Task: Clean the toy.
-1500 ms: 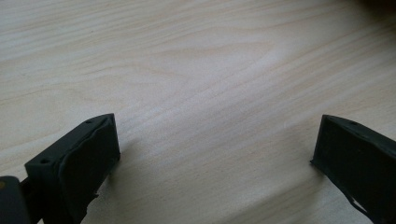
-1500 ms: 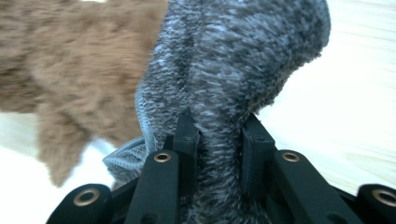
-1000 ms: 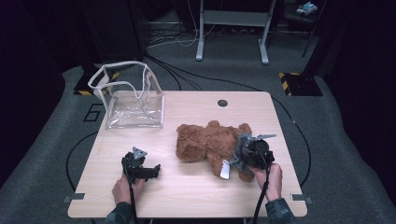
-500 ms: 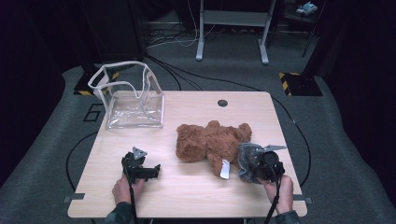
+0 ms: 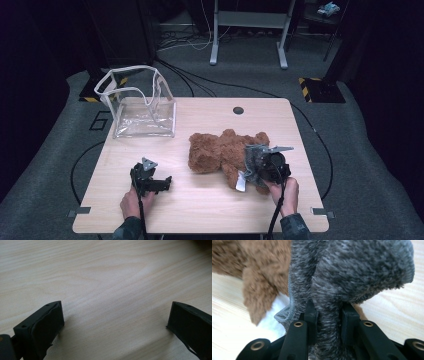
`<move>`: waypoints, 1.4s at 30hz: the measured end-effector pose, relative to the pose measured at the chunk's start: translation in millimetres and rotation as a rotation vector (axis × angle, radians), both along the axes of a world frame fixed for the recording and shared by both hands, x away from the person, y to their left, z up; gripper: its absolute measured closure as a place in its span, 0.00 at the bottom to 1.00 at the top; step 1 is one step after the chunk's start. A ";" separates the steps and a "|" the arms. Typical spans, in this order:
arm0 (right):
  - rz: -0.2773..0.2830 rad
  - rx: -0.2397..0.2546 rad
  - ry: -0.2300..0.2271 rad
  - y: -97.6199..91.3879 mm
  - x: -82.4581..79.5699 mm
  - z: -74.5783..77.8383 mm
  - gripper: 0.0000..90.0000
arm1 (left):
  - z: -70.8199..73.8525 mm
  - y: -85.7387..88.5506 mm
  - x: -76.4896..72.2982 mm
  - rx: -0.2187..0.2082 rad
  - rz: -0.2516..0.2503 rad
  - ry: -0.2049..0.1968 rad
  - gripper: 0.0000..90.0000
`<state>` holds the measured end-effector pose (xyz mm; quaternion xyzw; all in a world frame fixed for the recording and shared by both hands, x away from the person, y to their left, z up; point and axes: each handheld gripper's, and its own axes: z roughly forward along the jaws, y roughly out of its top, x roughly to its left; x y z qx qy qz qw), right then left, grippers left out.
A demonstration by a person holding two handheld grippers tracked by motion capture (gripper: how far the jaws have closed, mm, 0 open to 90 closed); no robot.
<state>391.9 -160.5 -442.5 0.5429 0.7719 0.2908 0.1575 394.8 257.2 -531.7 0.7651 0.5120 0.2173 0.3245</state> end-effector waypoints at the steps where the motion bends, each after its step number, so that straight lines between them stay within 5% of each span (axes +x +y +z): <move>1: 0.005 0.003 0.002 -1.9 -1.0 -0.9 0.79 | 0.0 0.0 0.0 0.000 0.000 0.000 0.00; 11: 0.002 -0.026 0.021 -11.9 -21.3 -4.3 0.80 | 0.0 0.0 0.0 0.000 0.000 0.000 0.00; 15: -0.018 -0.032 0.066 -14.6 -28.6 -5.9 0.80 | 0.0 0.0 0.0 0.000 0.000 0.000 0.00; 21: -0.006 -0.007 0.009 -15.5 -26.4 5.4 0.80 | 0.0 0.0 0.0 0.000 0.000 0.000 0.00; 26: 0.018 -0.009 -0.030 1.8 -13.6 13.5 0.79 | 0.0 0.0 0.1 0.000 0.000 0.000 0.00; 31: 0.007 -0.015 0.011 11.4 -0.4 2.9 0.79 | 0.0 0.0 0.0 0.001 0.000 0.000 0.00; 42: -0.009 -0.017 0.069 5.3 -11.2 -3.9 0.80 | 0.0 0.0 0.2 0.000 -0.001 -0.001 0.00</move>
